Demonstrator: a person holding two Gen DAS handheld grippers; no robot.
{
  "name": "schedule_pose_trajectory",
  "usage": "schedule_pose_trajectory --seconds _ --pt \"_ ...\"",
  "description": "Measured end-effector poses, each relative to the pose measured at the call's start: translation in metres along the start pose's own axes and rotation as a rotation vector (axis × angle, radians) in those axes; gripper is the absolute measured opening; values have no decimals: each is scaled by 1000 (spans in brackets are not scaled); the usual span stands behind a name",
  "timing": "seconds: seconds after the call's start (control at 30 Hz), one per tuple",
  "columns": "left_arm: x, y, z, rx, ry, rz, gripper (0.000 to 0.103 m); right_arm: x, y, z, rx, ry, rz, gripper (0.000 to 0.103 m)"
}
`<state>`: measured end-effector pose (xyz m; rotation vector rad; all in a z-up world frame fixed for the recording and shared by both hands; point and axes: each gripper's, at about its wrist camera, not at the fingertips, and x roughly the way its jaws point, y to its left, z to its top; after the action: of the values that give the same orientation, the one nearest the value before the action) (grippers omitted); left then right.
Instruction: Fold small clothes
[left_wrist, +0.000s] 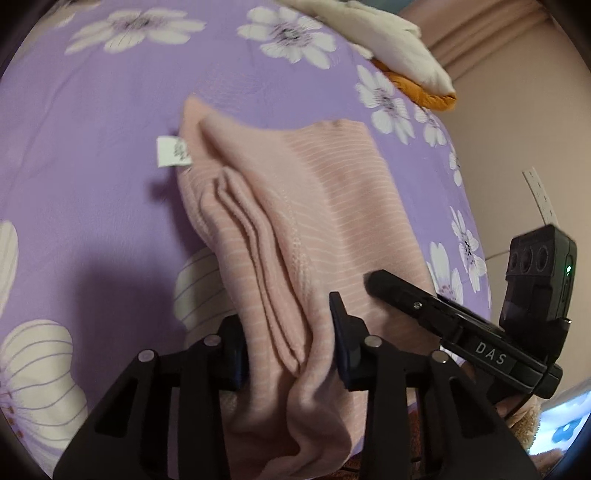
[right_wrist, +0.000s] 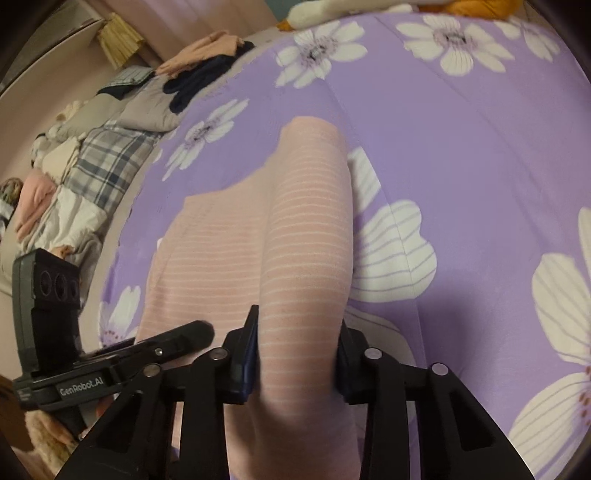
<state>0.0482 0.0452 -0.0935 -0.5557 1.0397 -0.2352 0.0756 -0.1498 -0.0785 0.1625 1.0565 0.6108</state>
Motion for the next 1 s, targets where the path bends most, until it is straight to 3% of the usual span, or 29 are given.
schedule_pose_trajectory --seconds 0.3,0.53,0.67,0.77,1.0 --pt "-26 -51 25 154 -119 -55 36 -56 1 29 -56 -177 -14 33" --pt "-9 -76 50 219 -169 -68 36 -71 -12 56 -68 -265 -58 33" --pt "11 -76 58 224 -162 -47 36 -58 -29 64 -38 -255 -54 33" --pt "30 -73 61 229 -129 13 36 -41 -42 66 2 -240 -62 33" --pt "68 -53 55 200 -39 76 36 -3 -62 55 72 -133 -78 33"
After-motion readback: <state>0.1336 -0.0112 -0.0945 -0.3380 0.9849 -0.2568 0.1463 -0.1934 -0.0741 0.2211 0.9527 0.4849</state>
